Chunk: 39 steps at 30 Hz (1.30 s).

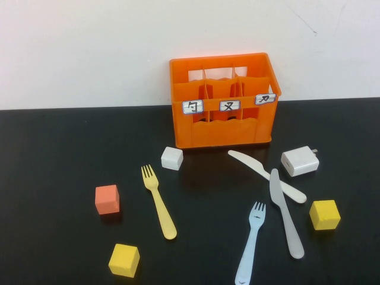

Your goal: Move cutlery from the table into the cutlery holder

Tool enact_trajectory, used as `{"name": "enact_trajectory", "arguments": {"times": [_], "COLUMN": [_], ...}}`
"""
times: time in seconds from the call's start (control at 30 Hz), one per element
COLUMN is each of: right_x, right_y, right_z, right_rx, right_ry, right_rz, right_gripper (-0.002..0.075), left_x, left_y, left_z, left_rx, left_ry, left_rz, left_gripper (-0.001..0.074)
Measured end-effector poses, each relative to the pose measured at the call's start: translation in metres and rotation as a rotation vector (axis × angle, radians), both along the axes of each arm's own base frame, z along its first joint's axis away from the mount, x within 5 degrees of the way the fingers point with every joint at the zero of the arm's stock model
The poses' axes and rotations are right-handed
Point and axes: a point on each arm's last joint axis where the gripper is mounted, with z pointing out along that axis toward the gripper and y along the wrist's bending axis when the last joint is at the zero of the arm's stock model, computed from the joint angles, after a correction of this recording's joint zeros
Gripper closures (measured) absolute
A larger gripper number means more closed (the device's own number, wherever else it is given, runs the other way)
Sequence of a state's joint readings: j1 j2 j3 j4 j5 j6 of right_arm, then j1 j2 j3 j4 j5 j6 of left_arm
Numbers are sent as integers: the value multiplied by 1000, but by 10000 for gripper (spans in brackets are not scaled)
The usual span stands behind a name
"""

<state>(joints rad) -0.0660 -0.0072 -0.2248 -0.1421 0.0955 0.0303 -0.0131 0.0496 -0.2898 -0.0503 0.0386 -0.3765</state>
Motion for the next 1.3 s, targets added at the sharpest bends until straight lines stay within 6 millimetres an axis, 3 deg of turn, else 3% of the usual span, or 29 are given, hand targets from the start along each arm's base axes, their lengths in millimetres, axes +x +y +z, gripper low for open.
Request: {"name": "enact_trajectory", "arguments": {"times": [0.23, 0.47, 0.73, 0.9, 1.13, 1.3], "right_x": [13, 35, 66, 80, 94, 99], "right_y": [-2, -5, 6, 19, 30, 34], "right_z": [13, 28, 13, 2, -7, -11], "right_rx": [7, 16, -123, -127, -127, -115], "right_ry": [138, 353, 733, 828, 876, 880], "right_rz": [-13, -29, 153, 329, 499, 550], "right_gripper": [728, 728, 728, 728, 728, 728], "left_x": [28, 62, 97, 124, 172, 200], "left_y": [-1, -4, -15, -27, -53, -86], "left_z": [14, -6, -30, -43, -34, -30], "left_rx": [23, -71, -206, -213, -239, -142], "left_ry": [324, 584, 863, 1103, 1191, 1251], "left_rz": [-6, -36, -125, -244, -546, -670], "left_gripper": [736, 736, 736, 736, 736, 736]}}
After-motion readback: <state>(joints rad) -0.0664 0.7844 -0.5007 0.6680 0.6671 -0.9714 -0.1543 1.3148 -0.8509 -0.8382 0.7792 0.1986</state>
